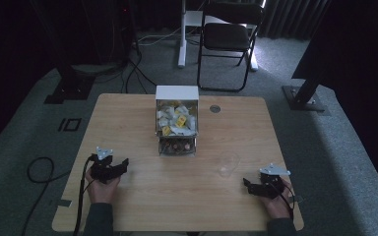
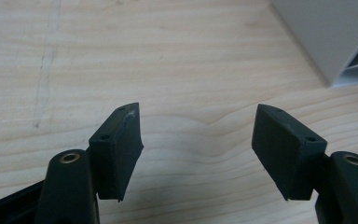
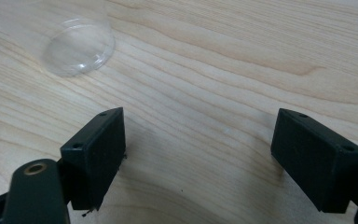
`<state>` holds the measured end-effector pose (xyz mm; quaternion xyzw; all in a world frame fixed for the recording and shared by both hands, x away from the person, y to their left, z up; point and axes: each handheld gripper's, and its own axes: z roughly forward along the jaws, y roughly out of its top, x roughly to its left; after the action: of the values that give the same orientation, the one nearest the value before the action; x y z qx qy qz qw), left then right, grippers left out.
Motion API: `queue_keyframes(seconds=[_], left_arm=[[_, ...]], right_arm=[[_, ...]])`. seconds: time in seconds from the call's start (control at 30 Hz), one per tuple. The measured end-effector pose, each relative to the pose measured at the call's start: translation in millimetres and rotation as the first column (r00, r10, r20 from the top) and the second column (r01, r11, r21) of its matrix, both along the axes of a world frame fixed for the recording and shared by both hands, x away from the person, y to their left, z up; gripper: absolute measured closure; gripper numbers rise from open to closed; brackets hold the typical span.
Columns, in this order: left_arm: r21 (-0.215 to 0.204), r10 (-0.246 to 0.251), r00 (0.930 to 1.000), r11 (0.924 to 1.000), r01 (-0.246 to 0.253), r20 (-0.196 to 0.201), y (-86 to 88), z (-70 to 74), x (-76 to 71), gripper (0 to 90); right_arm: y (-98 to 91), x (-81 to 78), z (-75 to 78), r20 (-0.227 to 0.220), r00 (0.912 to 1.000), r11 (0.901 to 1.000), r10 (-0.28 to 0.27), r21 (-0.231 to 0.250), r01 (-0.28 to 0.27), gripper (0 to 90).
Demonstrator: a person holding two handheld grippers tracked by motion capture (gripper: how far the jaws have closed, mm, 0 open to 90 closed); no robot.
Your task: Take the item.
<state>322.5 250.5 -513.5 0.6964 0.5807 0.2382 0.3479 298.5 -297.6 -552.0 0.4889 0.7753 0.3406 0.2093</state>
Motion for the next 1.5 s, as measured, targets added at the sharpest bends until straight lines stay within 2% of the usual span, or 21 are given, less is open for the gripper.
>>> queue_keyframes(seconds=[0.13, 0.37, 0.47, 0.53, 0.6, 0.9, 1.1, 1.23, 1.5], left_arm=[[-0.016, -0.031, 0.9993, 0.9994, 0.032, 0.019, -3.9, 9.4, -2.2, 33.8], [-0.002, -0.080, 0.9950, 0.9968, 0.080, 0.061, -16.3, 26.4, -4.0, 33.6], [-0.004, -0.105, 0.9904, 0.9944, 0.105, 0.090, -22.2, 37.1, -5.7, 33.4], [-0.005, -0.110, 0.9894, 0.9938, 0.111, 0.095, -23.5, 39.5, -6.6, 33.2], [-0.006, -0.133, 0.9843, 0.9909, 0.135, 0.116, -27.4, 45.4, -9.3, 33.2], [0.002, -0.169, 0.9746, 0.9854, 0.170, 0.147, -38.1, 57.2, -13.9, 33.2], [0.010, -0.193, 0.9690, 0.9810, 0.194, 0.154, -47.8, 62.9, -17.1, 32.8], [0.003, -0.202, 0.9677, 0.9789, 0.204, 0.150, -51.5, 65.5, -18.4, 32.5], [0.022, -0.238, 0.9590, 0.9711, 0.238, 0.154, -60.7, 72.1, -21.7, 32.1]], right_arm=[[0.5, 0.5, -0.1, 0.001, 1.0000, 1.0000, 0.001, 0.000, -0.001, 17.5], [0.5, 0.4, -0.1, 0.001, 1.0000, 1.0000, 0.001, 0.000, -0.001, 17.5], [0.5, 0.5, -0.1, 0.002, 1.0000, 1.0000, 0.001, 0.000, -0.001, 17.5], [0.5, 0.4, -0.1, 0.001, 1.0000, 1.0000, 0.001, 0.000, -0.001, 17.5], [0.5, 0.5, -0.1, 0.001, 1.0000, 1.0000, 0.001, 0.000, -0.001, 17.5], [0.5, 0.4, -0.1, 0.001, 1.0000, 1.0000, 0.001, 0.000, -0.001, 17.5], [0.5, 0.4, -0.1, 0.001, 1.0000, 1.0000, 0.001, 0.000, -0.001, 17.5], [0.5, 0.4, -0.1, 0.001, 1.0000, 1.0000, 0.002, 0.000, -0.002, 17.5], [0.7, 0.4, 0.0, 0.001, 1.0000, 1.0000, 0.004, 0.000, -0.004, 17.5]])
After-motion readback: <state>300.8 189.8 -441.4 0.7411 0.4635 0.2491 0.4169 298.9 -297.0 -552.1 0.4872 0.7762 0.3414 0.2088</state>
